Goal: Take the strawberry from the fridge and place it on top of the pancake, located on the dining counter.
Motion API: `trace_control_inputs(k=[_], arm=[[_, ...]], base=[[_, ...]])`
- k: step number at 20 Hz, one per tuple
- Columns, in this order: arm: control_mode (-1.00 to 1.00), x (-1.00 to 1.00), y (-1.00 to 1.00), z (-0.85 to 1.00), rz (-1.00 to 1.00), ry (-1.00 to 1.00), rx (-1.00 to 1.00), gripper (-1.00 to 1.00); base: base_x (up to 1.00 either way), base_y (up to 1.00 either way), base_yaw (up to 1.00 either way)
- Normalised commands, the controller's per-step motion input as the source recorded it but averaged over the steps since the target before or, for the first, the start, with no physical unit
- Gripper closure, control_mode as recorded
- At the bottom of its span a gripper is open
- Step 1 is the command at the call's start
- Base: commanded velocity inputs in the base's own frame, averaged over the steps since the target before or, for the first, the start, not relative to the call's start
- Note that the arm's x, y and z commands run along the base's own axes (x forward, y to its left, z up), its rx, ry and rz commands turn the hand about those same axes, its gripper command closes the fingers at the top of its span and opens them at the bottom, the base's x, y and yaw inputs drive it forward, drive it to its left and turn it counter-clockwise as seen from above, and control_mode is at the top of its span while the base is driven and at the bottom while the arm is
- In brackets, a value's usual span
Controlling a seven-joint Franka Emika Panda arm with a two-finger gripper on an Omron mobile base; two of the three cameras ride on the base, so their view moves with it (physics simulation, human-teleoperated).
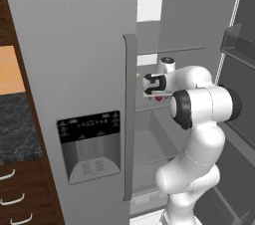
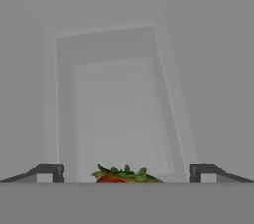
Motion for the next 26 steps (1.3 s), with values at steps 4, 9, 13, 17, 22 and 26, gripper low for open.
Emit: trace_control_inputs(k=[4, 9, 13, 17, 22, 26], arm=[[-1.0, -0.12, 0.0, -0.22, -0.04, 0.0, 0.0, -1.0], [-1.0, -0.18, 0.0, -0.18, -0.06, 0.0, 0.0, 1.0], [-1.0, -0.16, 0.0, -0.16, -0.05, 0.0, 0.0, 1.0], [-1.0, -0.16, 0.0, -0.08, -0.05, 0.0, 0.0, 1.0], [-1.0, -0.69, 0.0, 0.0, -0.01, -0.03, 0.03, 1.0], [-1.0, -1.0, 0.06, 0.3, 0.07, -0.11, 0.01, 1.0]], base=[[0.0, 0.0, 0.0], [0.0, 0.0, 0.0], [0.0, 0.0, 0.0], [0.0, 0.0, 0.0], [0.0, 0.0, 0.0], [0.0, 0.0, 0.0]])
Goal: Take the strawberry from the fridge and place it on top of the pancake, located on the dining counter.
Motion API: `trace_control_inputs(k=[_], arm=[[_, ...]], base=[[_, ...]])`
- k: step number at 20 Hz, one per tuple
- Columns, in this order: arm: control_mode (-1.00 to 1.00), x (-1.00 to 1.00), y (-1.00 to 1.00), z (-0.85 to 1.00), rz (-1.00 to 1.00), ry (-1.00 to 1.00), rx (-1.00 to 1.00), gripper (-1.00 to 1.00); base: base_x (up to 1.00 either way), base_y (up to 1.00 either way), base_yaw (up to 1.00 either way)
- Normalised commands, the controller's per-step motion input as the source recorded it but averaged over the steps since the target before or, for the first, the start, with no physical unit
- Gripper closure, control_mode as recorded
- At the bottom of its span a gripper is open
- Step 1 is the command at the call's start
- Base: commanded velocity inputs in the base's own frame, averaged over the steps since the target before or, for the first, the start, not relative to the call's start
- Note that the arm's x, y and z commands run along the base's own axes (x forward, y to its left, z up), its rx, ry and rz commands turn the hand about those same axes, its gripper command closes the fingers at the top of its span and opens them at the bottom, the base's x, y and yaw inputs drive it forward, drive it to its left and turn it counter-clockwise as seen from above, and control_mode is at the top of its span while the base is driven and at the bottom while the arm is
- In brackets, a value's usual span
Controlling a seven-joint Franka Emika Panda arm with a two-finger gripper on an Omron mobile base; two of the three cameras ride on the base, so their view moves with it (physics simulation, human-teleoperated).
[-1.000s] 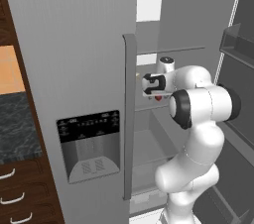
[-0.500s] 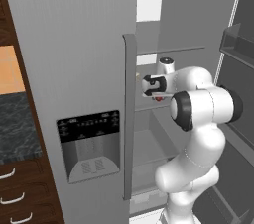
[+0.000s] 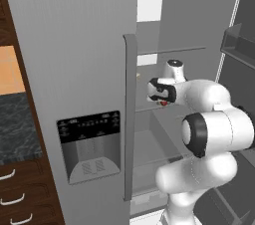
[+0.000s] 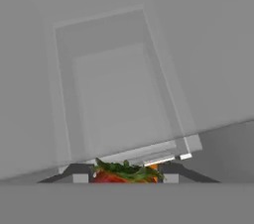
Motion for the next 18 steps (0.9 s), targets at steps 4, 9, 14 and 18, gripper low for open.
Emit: trace_control_inputs(k=[4, 9, 14, 18], arm=[[-1.0, -1.0, 0.26, 0.74, 0.12, -0.01, 0.01, 1.0], [-1.0, -1.0, 0.32, 1.0, 0.09, 0.05, 0.0, 1.0], [-1.0, -1.0, 0.16, 0.9, 0.02, 0.16, 0.0, 1.0], [-1.0, -1.0, -0.05, 0.53, 0.0, 0.3, 0.02, 1.0]], base=[[0.0, 0.0, 0.0], [0.0, 0.0, 0.0], [0.0, 0.0, 0.0], [0.0, 0.0, 0.0]])
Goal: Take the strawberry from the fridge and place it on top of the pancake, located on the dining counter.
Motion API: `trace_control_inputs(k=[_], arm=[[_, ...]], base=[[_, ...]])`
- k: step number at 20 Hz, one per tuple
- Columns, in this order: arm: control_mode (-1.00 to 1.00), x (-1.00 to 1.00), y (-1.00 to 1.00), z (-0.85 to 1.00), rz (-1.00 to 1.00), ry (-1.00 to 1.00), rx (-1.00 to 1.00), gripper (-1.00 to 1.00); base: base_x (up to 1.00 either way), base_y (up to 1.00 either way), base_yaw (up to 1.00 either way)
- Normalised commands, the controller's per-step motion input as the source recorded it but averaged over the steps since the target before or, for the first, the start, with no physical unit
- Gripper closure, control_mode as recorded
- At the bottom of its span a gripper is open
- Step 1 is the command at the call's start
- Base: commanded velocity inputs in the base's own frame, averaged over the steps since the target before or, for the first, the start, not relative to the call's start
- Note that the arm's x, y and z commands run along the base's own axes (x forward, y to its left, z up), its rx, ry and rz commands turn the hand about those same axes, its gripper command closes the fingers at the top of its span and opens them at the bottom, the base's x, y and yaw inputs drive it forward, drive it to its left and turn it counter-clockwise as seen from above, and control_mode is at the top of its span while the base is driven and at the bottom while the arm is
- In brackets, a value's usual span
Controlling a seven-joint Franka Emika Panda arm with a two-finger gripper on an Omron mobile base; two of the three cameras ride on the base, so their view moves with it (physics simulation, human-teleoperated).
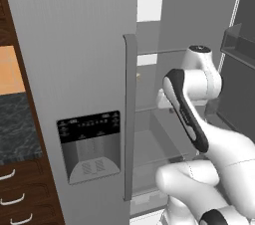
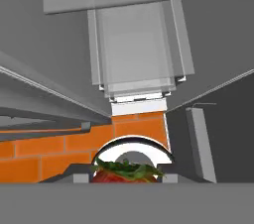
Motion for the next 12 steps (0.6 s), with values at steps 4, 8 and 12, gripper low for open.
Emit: trace_control_inputs(k=[4, 8, 12], arm=[[-1.0, -1.0, -0.22, 0.02, 0.0, 0.07, 0.04, 1.0], [-1.0, -0.93, -0.02, -0.07, 0.0, 0.0, -0.02, 1.0], [-1.0, -0.51, 0.0, -0.15, 0.0, -0.02, -0.06, 1.0]], base=[[0.0, 0.0, 0.0], [0.0, 0.0, 0.0], [0.0, 0.0, 0.0]])
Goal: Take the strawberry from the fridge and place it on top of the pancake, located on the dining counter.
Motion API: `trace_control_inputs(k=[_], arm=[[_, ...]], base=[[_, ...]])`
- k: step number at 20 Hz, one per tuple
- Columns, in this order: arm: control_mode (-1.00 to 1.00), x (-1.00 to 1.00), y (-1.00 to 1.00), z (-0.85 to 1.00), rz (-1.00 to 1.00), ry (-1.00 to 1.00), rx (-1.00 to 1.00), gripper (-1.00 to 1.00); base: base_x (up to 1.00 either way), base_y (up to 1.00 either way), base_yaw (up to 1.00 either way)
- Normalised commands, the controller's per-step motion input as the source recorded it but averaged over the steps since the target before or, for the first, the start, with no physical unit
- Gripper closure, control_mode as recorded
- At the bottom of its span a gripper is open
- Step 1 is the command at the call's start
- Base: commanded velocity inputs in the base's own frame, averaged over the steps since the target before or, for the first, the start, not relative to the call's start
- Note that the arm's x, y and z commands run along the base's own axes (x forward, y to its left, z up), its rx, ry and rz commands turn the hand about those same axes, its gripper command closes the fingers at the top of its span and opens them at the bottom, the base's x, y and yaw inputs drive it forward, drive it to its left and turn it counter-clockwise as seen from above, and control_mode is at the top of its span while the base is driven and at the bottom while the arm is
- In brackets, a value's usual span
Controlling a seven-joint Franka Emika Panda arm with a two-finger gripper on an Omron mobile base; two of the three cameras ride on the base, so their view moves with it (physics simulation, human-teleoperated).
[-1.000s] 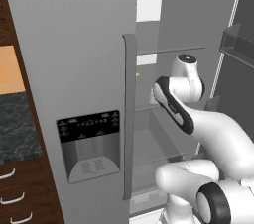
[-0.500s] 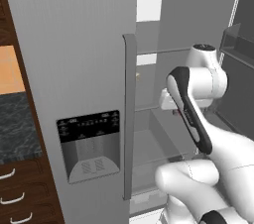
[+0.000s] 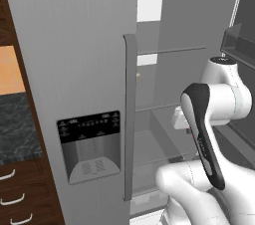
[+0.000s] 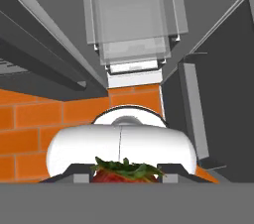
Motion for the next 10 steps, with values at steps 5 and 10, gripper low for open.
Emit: trace_control_inputs(k=[5, 10], arm=[[-1.0, -0.01, 0.0, 0.0, 0.0, 0.0, 0.0, 1.0], [1.0, 0.0, 0.01, 0.0, 0.0, 0.0, 0.0, 1.0]], base=[[0.0, 0.0, 0.0], [-0.01, 0.06, -0.01]])
